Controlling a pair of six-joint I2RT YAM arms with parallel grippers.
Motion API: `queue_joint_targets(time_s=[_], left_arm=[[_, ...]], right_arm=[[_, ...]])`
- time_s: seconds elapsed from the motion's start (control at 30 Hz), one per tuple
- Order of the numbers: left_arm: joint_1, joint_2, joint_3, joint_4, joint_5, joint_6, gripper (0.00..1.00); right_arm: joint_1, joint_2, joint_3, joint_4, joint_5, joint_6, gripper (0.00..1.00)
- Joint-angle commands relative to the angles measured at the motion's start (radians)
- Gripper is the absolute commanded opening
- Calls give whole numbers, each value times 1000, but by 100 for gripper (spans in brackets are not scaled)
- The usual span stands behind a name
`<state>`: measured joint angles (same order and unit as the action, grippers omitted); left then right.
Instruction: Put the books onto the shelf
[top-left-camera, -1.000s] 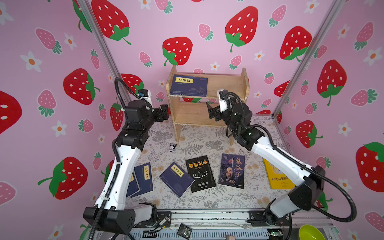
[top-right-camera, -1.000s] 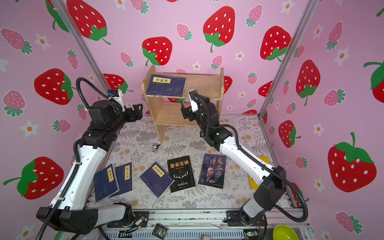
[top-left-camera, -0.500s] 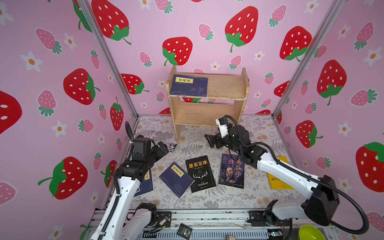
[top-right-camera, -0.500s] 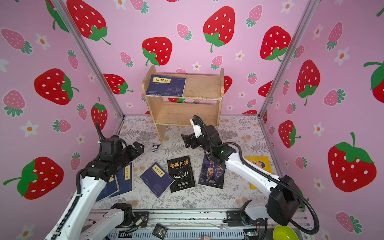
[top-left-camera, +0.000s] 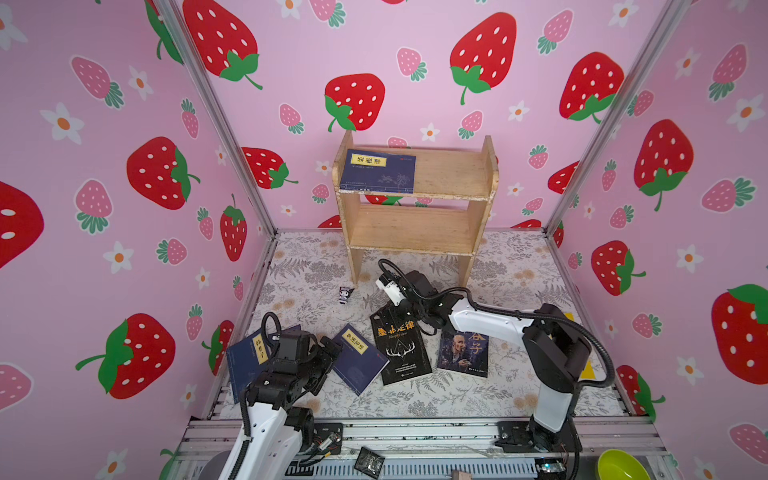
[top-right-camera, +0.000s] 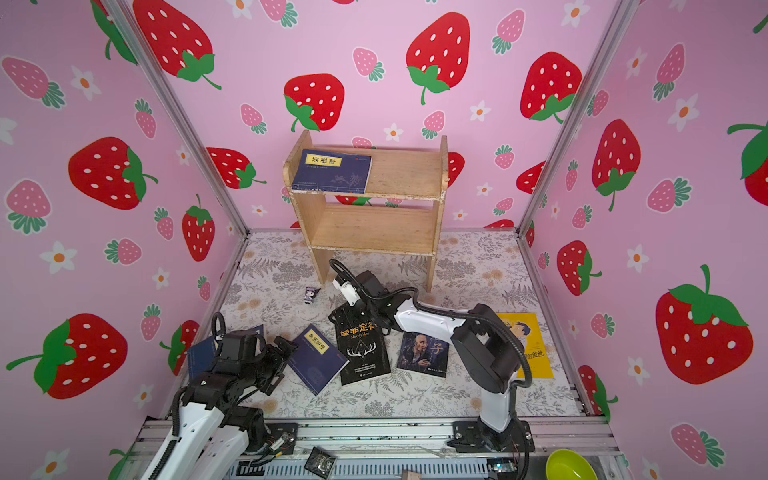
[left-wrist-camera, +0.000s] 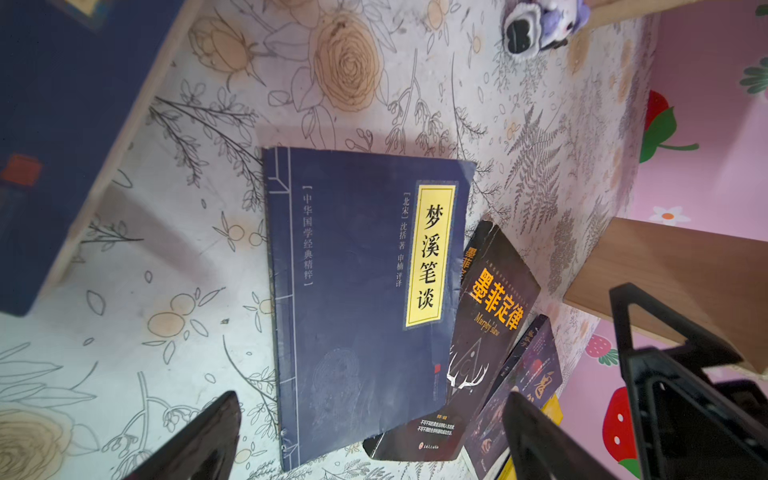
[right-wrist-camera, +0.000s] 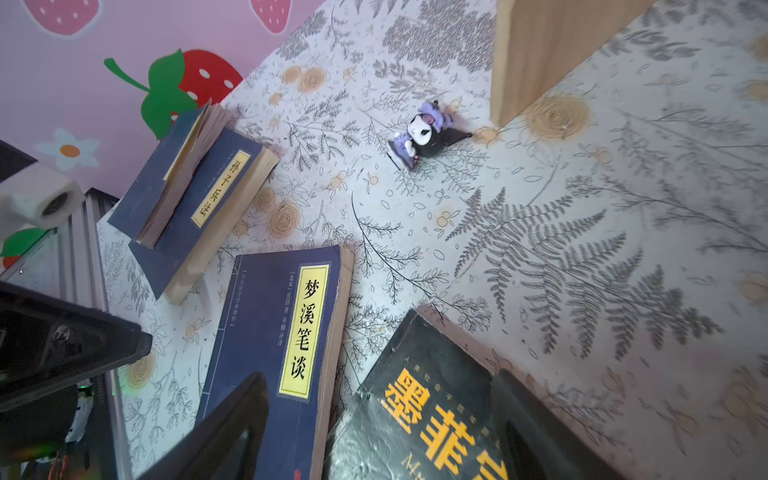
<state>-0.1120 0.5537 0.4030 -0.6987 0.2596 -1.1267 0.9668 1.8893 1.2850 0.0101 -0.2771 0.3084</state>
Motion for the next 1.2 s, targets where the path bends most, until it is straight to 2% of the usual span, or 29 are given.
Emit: queue_joint_targets(time_s=[0.0, 0.07, 0.17, 0.27, 0.43, 0.5, 0.77, 0.9, 1.0, 1.07, 1.13, 1.17], left_arm=[[-13, 42, -76, 102, 33, -22, 100], [-23, 92, -107, 176, 41, -15, 100], [-52, 144, -108, 199, -3, -9, 100], [-82, 147, -116, 208, -47, -23, 100], [-86, 156, -140, 235, -60, -32, 100], [-86, 162, -148, 245, -66, -30, 100], [-87, 208, -193, 347, -49, -15, 100], [-87, 268, -241, 518, 12, -24, 100], [-87, 298, -242, 554, 10, -23, 99], [-87, 301, -235, 560, 4, -18, 99], [-87, 298, -223, 558, -1, -9, 99], [-87, 295, -213, 553, -2, -2, 99]], right_arm=[[10, 62, 71, -78, -109, -45, 84], [16, 98, 97, -73, -142, -35, 82], [34, 156, 166, -107, -157, -20, 80], [55, 221, 236, -152, -113, -10, 79], [94, 342, 388, -312, 10, -20, 74], [101, 379, 424, -348, 8, -25, 73], [103, 447, 481, -463, -112, -35, 64], [102, 434, 483, -499, -230, -45, 59], [97, 418, 485, -505, -290, -39, 52], [88, 404, 484, -487, -328, -17, 43], [83, 393, 488, -478, -328, -4, 37], [81, 385, 495, -480, -308, -1, 30]])
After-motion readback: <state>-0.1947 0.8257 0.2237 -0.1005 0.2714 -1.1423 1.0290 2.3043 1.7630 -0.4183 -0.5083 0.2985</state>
